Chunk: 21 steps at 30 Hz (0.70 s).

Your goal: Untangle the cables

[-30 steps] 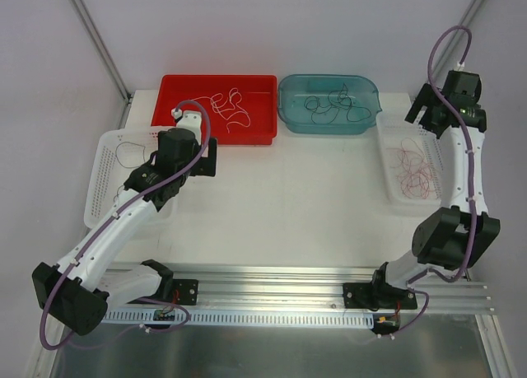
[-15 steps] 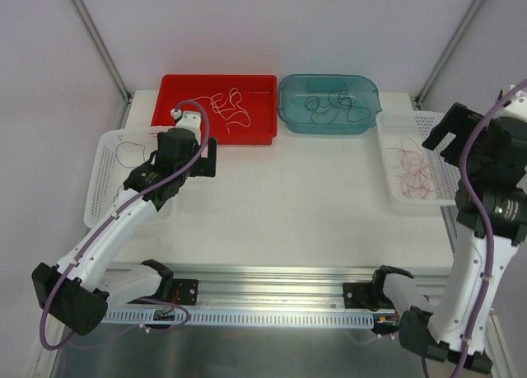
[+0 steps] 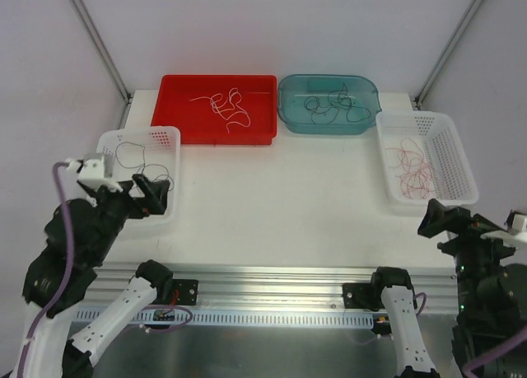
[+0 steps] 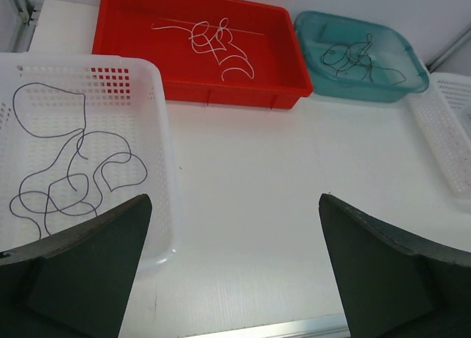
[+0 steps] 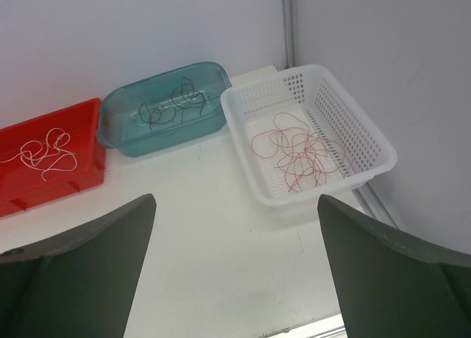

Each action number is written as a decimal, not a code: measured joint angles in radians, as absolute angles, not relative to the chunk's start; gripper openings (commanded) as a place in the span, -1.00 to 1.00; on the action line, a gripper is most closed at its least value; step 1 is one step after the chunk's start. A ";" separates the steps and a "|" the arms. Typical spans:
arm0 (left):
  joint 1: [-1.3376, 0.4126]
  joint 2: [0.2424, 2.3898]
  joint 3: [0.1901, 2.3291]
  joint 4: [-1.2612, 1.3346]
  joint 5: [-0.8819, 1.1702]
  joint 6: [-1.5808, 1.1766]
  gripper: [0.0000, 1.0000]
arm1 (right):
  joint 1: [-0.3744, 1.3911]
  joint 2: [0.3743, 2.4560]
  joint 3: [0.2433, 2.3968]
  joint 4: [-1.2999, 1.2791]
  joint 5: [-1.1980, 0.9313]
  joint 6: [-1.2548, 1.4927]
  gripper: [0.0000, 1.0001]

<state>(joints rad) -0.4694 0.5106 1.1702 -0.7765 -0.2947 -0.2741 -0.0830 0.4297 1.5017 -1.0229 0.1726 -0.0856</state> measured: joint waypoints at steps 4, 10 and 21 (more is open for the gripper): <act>-0.469 0.306 1.185 -0.878 -0.299 -0.301 0.98 | 0.004 0.278 1.448 -1.058 0.210 -0.086 0.93; -0.469 0.124 1.201 -1.030 -0.319 -0.332 0.98 | 0.057 0.063 1.375 -1.097 0.241 -0.091 0.93; -0.469 0.003 1.232 -1.222 -0.335 -0.384 0.98 | 0.058 0.006 1.246 -1.169 0.247 -0.122 0.93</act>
